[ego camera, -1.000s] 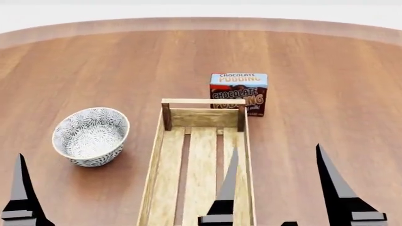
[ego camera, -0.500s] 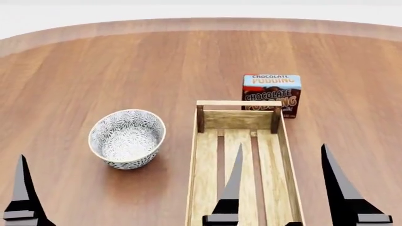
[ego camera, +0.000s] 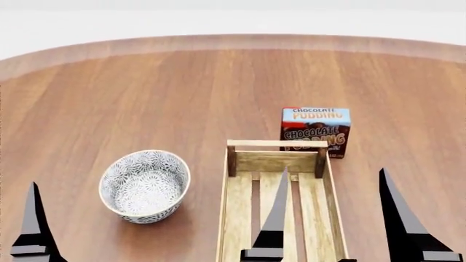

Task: Pick up the bowl on the left and put it in the tray.

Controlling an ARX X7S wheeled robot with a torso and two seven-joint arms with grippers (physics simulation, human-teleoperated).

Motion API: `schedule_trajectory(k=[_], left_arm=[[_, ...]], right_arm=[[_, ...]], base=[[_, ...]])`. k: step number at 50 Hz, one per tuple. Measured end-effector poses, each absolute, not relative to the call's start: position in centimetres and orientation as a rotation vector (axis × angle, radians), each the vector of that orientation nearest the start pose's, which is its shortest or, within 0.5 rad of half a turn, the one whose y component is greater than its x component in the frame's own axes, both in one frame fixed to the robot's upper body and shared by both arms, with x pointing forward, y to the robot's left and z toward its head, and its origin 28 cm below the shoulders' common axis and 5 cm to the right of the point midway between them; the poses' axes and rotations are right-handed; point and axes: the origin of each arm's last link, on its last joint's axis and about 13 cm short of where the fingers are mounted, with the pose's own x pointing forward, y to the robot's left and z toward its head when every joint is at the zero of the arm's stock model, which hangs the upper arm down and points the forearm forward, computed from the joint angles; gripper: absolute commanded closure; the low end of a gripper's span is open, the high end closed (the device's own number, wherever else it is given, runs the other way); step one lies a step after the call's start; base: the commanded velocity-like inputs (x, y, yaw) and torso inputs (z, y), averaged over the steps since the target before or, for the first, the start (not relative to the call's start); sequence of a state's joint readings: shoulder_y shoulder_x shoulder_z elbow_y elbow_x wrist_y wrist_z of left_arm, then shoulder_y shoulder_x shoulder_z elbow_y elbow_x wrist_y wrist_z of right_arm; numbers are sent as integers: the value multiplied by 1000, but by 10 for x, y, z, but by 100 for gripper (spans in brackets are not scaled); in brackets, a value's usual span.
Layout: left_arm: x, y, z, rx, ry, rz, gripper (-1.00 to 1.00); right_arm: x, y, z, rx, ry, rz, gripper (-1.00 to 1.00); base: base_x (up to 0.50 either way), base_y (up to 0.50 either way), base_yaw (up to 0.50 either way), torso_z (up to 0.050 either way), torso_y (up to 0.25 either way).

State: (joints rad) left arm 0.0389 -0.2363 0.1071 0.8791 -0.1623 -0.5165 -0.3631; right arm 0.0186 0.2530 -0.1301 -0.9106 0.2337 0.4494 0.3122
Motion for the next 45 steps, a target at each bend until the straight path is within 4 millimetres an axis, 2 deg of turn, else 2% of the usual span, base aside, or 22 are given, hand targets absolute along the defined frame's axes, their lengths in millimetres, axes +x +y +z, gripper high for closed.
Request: schedule_trajectory(k=[21,45], left_arm=[[165,208,147,17,-294,99,-100],[164,208,147,24,-288,86,-100]], right_arm=[[166,-94,166,31,-434,22,-100],[164,-95,169,29,-444,19,-100]], base=[[0,0,0,49,-6],[0,0,0,46,-154]])
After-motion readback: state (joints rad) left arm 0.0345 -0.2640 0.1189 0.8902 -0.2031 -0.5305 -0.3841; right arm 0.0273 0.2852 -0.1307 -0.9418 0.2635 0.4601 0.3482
